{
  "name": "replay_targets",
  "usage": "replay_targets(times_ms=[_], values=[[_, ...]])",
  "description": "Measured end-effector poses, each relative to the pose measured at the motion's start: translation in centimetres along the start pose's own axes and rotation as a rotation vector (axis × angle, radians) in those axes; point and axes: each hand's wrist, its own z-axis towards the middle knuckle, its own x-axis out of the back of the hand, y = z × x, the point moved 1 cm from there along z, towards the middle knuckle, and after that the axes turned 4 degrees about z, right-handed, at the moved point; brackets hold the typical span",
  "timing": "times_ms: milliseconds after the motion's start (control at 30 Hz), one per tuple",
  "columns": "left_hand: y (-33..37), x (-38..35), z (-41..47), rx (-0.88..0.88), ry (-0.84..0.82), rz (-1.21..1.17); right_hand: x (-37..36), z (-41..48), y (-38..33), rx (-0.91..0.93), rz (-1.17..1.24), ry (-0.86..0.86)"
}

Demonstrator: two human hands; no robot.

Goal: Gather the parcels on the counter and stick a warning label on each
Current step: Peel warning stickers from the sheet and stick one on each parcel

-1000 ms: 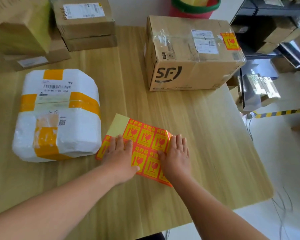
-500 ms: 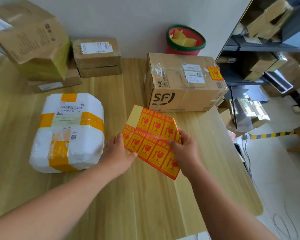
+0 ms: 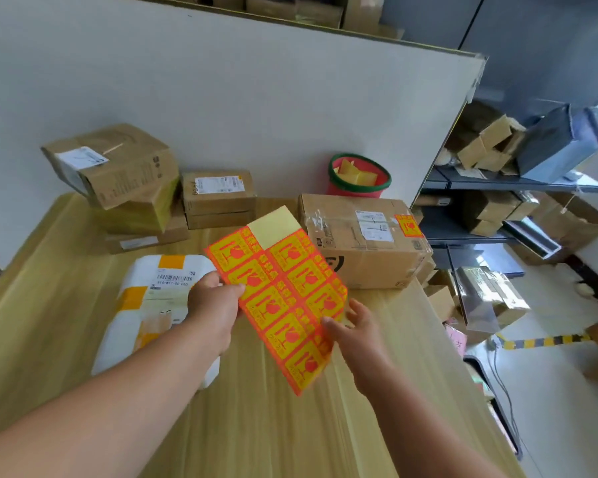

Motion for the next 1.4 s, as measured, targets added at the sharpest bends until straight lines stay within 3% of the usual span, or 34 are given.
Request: replay_targets(times_ms=[100,267,400,533,1100,1267,1400], values=[[1.3,0.8,-0.6,-0.139,-0.023,0.13,-1.2,-0.9,-2.0,0.288,-0.432,0.194],[1.9,1.1,-1.7,-0.362,-0.101,0.34,-4.9,-3.0,-6.4,0.729,-0.506,0.065],[2.5,1.1,-2.7,-0.468,-0.197,0.388,-6.7,-3.9,-8.2,0.879,-0.511,0.014],[3.2,1.2,-3.7,-0.54,-0.278,0.409,-6.7,-3.6,-8.4,0.861,-0.524,-0.04],[2.4,-0.7,-4.0,-0.598,-0.304,0.551,-3.6,-2.3,-7.8,0.448,-0.216,-0.182],[1.7,-1.8,-4.0,-0.516,-0.305,0.517,-2.6,-1.7,-7.3,0.404,-0.184,-0.117],[0.5,-2.4,-3.8,-0.317,-0.235,0.405,-1.6,-0.5,-6.9,0.286,-0.008,-0.013]])
